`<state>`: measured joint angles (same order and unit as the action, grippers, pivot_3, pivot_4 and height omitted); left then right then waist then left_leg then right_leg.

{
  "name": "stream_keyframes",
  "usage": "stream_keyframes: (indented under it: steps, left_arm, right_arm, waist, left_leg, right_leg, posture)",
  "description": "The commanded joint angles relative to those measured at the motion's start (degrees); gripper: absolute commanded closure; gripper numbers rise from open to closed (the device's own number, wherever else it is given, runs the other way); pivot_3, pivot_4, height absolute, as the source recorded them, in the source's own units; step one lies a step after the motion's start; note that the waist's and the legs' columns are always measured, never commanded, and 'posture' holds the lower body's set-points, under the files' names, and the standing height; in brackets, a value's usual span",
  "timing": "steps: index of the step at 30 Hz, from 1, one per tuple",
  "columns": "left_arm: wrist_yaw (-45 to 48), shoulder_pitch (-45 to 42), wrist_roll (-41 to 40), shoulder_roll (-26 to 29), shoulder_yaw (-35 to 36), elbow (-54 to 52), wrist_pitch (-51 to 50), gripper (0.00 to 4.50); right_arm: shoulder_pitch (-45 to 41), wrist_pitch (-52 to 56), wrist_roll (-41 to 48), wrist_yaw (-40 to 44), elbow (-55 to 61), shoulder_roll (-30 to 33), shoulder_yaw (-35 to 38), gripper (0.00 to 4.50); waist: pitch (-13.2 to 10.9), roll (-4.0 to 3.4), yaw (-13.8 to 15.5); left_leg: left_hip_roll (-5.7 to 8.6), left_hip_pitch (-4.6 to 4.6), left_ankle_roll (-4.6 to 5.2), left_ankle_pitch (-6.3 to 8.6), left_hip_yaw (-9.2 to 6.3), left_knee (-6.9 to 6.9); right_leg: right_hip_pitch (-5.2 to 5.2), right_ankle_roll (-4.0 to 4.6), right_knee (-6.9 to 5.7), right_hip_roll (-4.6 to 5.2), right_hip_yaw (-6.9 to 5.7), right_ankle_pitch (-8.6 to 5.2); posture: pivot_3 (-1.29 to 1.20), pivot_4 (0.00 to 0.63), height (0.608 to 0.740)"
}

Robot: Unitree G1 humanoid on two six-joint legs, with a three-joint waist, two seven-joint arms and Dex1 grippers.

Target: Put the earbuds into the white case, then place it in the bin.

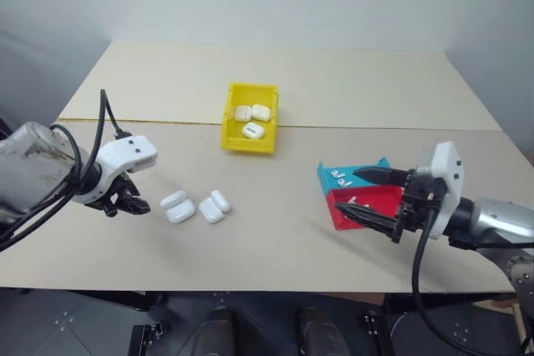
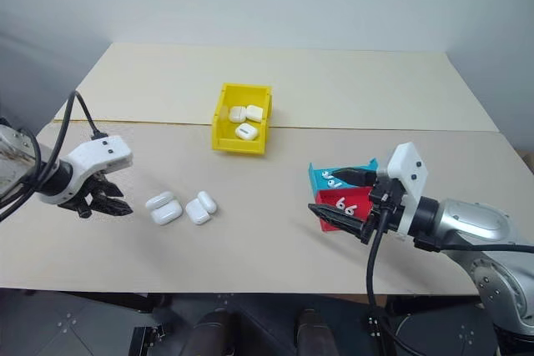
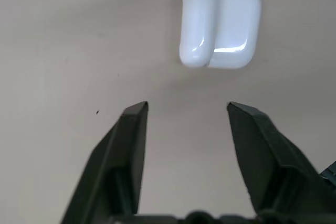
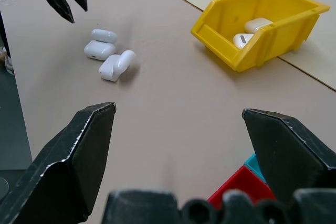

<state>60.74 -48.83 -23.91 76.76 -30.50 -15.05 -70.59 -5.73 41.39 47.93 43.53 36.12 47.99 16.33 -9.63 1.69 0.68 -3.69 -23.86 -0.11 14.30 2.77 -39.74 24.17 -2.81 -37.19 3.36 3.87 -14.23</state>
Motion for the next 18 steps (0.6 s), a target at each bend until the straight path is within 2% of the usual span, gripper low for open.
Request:
stream_keyframes:
  steps: [1, 3, 11, 14, 18]
  left_arm:
    - [1.7, -1.8, 3.0, -0.8, 1.7, 0.2, 1.7, 0.57]
    - [2.7, -1.9, 4.1, -1.4, 1.7, 0.5, 2.9, 0.01]
    - [4.6, -2.7, 6.2, -4.4, 3.4, 1.4, 3.6, 0.01]
    - [6.3, -2.7, 5.3, -5.3, 5.3, 0.9, 4.5, 0.62]
    - [9.2, -4.0, 4.8, -5.2, 4.7, -0.6, 2.2, 1.94]
  right_arm:
    - [-0.1, -1.7, 0.0, 0.3, 1.6, 0.1, 1.0, 0.0]
    - [-0.2, -1.7, -0.1, 0.5, 1.5, 0.3, 1.1, 0.0]
    - [-0.2, -1.8, -0.4, 0.8, 1.7, 0.4, 1.3, 0.0]
    - [-0.3, -1.8, -0.5, 0.8, 1.6, 0.3, 1.0, 0.0]
    - [-0.4, -2.1, -0.7, 1.0, 1.5, 0.3, 0.9, 0.0]
  waist:
    - [0.0, 0.0, 0.0]
    - [0.0, 0.0, 0.0]
    - [0.0, 0.0, 0.0]
    - [0.0, 0.01, 0.0]
    - [0.0, 0.01, 0.0]
  left_leg:
    - [0.0, 0.0, 0.0, 0.0, 0.0, 0.0]
    - [0.0, 0.0, 0.0, 0.0, 0.0, 0.0]
    - [0.0, 0.0, 0.0, 0.0, 0.0, 0.0]
    - [0.0, 0.0, 0.0, 0.0, -0.01, 0.0]
    - [0.0, -0.01, 0.0, 0.0, -0.01, 0.0]
  right_leg:
    - [0.0, 0.0, 0.0, 0.0, 0.0, 0.0]
    - [0.0, 0.0, 0.0, 0.0, 0.0, 0.0]
    - [0.0, 0.0, 0.0, 0.0, 0.0, 0.0]
    - [0.0, 0.0, 0.0, 0.0, 0.0, 0.0]
    - [0.0, 0.0, 0.01, 0.0, 0.0, 0.0]
  posture:
    - [0.0, 0.15, 0.74]
    - [0.0, 0.15, 0.74]
    - [0.0, 0.15, 0.74]
    - [0.0, 0.15, 0.74]
    - [0.0, 0.15, 0.74]
